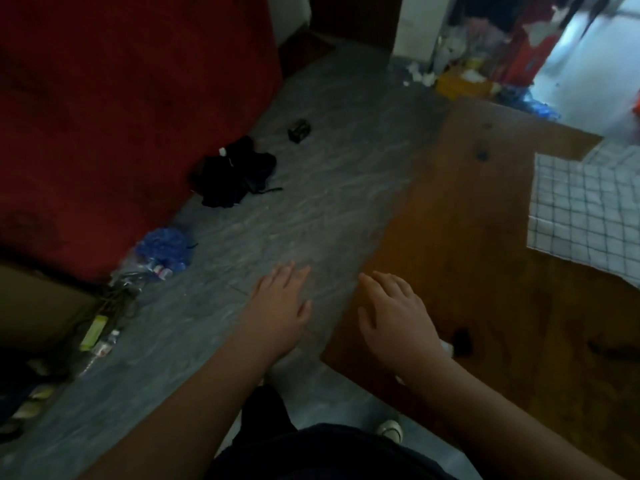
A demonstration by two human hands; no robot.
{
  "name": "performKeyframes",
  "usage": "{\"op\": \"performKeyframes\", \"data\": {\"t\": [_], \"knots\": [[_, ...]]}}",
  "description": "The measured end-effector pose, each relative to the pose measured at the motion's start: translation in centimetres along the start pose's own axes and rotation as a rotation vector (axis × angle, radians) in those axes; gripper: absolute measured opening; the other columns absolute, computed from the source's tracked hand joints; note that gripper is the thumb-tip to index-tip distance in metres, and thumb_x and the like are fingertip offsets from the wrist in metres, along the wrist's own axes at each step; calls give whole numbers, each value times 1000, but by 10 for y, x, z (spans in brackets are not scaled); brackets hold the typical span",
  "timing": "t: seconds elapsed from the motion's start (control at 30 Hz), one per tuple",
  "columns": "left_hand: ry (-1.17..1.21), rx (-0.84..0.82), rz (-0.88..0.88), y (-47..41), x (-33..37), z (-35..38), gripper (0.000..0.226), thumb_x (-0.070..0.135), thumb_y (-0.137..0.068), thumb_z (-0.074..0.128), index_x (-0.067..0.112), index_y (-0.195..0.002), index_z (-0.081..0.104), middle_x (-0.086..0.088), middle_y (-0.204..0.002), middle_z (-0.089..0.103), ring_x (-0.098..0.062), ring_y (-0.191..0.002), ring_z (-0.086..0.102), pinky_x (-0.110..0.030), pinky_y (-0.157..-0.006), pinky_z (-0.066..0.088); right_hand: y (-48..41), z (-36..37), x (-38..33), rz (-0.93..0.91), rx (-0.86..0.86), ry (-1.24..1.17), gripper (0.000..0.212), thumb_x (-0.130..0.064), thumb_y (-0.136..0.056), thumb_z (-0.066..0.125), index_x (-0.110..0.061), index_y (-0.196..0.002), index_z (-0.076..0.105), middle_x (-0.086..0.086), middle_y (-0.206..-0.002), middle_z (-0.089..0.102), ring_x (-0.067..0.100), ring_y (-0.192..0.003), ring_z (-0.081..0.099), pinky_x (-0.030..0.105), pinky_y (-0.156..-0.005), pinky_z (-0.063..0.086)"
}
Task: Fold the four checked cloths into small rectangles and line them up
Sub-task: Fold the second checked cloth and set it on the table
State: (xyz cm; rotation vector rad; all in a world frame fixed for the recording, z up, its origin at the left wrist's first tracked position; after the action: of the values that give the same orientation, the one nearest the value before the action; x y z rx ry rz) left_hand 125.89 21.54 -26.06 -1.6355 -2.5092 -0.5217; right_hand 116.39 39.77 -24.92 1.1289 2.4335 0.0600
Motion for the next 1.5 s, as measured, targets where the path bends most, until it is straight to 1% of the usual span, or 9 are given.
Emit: {"op": "performKeyframes", "data": {"t": [0.1, 0.27, 0.43, 0.57, 0.8, 0.97, 1.23, 1.43, 1.5], "knots": [[-7, 8, -52, -10, -73, -27, 64, 44, -103, 36, 26, -159, 10, -4, -167, 12, -22, -153, 7, -38, -124, 8, -46, 7, -63, -36, 19, 47, 59, -42, -100, 40, -30, -156, 24, -4, -162, 28, 20, -151, 18, 40, -121, 24], [-46, 11, -109, -40, -192, -77, 65, 48, -102, 35, 22, -158, 14, -7, -164, 20, -25, -152, 13, -44, -123, 16, -133, 24, -164, 1, 54, 81, 61, -42, -98, 43, -27, -156, 29, 0, -162, 30, 23, -150, 22, 43, -120, 27], [-15, 45, -98, -82, -268, -129, 67, 47, -101, 39, 21, -158, 16, -7, -165, 18, -25, -152, 15, -44, -122, 17, -198, 26, -240, 24, 87, 92, 63, -45, -96, 43, -27, -155, 30, 0, -161, 32, 23, -150, 25, 44, -119, 26], [25, 76, -140, -128, -301, -156, 67, 49, -101, 37, 21, -158, 16, -9, -166, 15, -27, -152, 13, -44, -123, 16, -237, 12, -258, 32, 95, 107, 62, -45, -97, 44, -28, -155, 30, -1, -161, 33, 23, -149, 26, 43, -117, 27], [6, -9, 24, -227, -278, -166, 66, 49, -100, 40, 22, -157, 21, -7, -165, 18, -26, -152, 14, -43, -122, 19, -310, -23, -221, 120, 193, 16, 56, -43, -97, 45, -26, -150, 38, 0, -155, 42, 23, -144, 33, 47, -115, 35], [-64, -42, 61, -333, -260, -186, 67, 51, -100, 39, 24, -158, 18, -5, -166, 15, -25, -152, 12, -44, -123, 18, -385, -48, -167, 186, 247, -41, 56, -43, -95, 47, -24, -147, 42, -2, -149, 48, 23, -139, 39, 46, -110, 41], [-74, -11, 195, -534, -169, -243, 66, 52, -100, 41, 24, -157, 22, -5, -165, 19, -23, -152, 14, -41, -123, 18, -547, -146, -67, 194, 291, -67, 61, -47, -95, 41, -26, -151, 36, -2, -154, 42, 22, -143, 34, 45, -114, 38], [-60, -25, 227, -650, -129, -261, 70, 57, -96, 33, 23, -157, 24, -6, -164, 23, -24, -151, 18, -41, -122, 19, -631, -207, -21, 231, 343, -113, 60, -42, -97, 49, -23, -152, 37, -2, -154, 42, 20, -144, 32, 40, -117, 33], [-37, -54, 234, -693, -119, -261, 68, 56, -98, 36, 24, -156, 24, -6, -164, 22, -24, -151, 16, -41, -123, 18, -660, -219, -2, 247, 327, -108, 61, -41, -97, 51, -22, -153, 37, 0, -154, 43, 21, -144, 32, 37, -118, 32]]}}
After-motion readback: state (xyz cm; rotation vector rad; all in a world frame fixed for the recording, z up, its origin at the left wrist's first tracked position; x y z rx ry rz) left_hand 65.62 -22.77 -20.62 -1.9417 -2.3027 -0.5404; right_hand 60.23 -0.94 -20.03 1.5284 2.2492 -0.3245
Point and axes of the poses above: each hand's wrist, its own y-axis away from the middle knuckle, its own z-axis out of the palm, x = y × z, the point moved 4 cm from there along -y, towards the middle knuckle
